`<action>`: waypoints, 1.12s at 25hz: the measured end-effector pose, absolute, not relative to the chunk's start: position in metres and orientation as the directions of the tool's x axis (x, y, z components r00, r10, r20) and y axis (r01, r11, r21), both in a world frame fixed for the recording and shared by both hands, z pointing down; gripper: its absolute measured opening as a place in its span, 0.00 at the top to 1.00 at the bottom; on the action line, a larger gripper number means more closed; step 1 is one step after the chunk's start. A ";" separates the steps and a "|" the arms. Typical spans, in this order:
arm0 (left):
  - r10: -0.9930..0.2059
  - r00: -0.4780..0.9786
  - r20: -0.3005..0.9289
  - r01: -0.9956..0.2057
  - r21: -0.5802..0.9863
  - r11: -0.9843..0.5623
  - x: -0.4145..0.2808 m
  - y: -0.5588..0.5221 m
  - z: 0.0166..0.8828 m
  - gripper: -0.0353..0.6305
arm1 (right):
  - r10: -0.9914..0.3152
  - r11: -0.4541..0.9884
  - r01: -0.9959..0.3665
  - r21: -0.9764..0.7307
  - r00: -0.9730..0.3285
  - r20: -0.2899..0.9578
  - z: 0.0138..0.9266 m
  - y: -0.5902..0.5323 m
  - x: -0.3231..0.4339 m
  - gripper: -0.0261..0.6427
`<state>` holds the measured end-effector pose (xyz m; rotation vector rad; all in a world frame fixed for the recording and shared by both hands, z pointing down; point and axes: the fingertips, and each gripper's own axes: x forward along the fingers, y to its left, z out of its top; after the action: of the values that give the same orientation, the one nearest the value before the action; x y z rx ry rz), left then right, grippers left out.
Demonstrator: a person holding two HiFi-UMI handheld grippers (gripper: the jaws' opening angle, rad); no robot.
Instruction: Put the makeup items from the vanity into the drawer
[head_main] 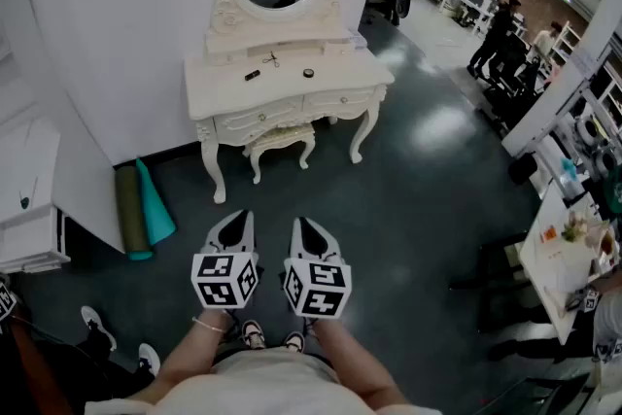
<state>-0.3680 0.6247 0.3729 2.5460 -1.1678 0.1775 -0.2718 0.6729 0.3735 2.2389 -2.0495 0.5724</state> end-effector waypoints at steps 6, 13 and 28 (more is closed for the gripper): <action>-0.716 0.650 0.254 -0.760 0.248 -0.601 -0.374 0.618 0.376 0.94 | -0.950 -0.112 -0.972 -0.208 0.043 0.310 0.377 0.668 -0.279 0.94; -0.705 0.657 0.266 -0.753 0.247 -0.609 -0.387 0.604 0.380 0.94 | -0.952 -0.126 -0.957 -0.262 0.042 0.303 0.379 0.653 -0.290 0.94; -0.640 0.708 0.297 -0.703 0.222 -0.675 -0.386 0.554 0.395 0.94 | -0.929 -0.247 -0.918 -0.309 0.134 0.346 0.404 0.619 -0.282 0.93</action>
<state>-0.3863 0.5544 0.3948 2.5974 -1.0537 0.2783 -0.2820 0.6191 0.4040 2.3817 -1.9401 0.7542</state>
